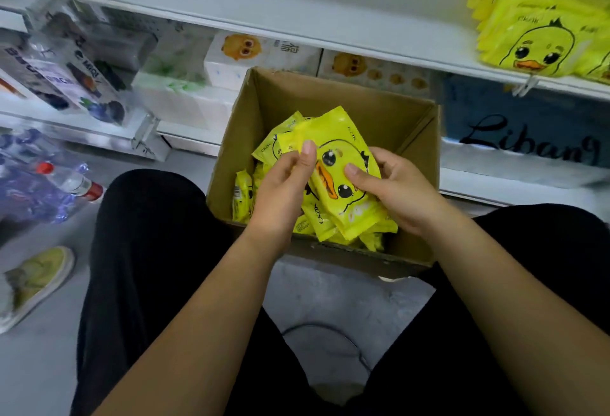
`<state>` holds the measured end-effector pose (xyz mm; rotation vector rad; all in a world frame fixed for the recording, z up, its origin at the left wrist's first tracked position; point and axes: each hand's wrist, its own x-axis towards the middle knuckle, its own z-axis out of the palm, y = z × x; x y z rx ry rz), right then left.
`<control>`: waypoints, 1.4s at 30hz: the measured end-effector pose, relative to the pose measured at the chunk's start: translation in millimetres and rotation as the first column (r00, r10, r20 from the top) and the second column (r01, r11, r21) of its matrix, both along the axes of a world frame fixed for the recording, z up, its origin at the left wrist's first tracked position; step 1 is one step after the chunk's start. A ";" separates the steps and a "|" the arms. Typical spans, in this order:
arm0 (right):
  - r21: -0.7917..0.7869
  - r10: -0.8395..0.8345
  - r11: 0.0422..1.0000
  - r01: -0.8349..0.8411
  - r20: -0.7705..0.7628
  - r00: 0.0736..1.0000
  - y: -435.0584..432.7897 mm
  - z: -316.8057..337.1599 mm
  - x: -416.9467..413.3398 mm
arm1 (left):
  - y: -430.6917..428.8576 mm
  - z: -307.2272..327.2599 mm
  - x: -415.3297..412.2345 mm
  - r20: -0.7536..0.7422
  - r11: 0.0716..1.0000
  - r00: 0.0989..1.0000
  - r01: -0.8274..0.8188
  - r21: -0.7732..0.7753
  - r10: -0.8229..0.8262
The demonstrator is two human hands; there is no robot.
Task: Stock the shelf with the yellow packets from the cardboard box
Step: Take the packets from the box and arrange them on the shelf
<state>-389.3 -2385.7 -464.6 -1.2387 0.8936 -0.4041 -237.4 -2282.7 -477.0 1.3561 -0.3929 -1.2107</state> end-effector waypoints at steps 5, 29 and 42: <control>-0.234 0.086 0.965 -0.117 -0.137 0.987 5.2 -4.3 -17.2 | 9.8 -0.7 -17.7 0.128 0.986 0.978 -0.166 0.010 0.163; 0.134 -0.280 0.954 0.270 0.061 0.958 -17.2 6.7 -44.9 | 16.2 41.5 -34.7 0.108 0.968 0.967 -0.238 0.076 0.230; 0.064 -0.105 0.993 0.100 0.082 0.991 -12.7 17.8 -46.9 | 7.0 60.5 -31.0 -0.017 0.926 0.926 -0.376 0.031 0.377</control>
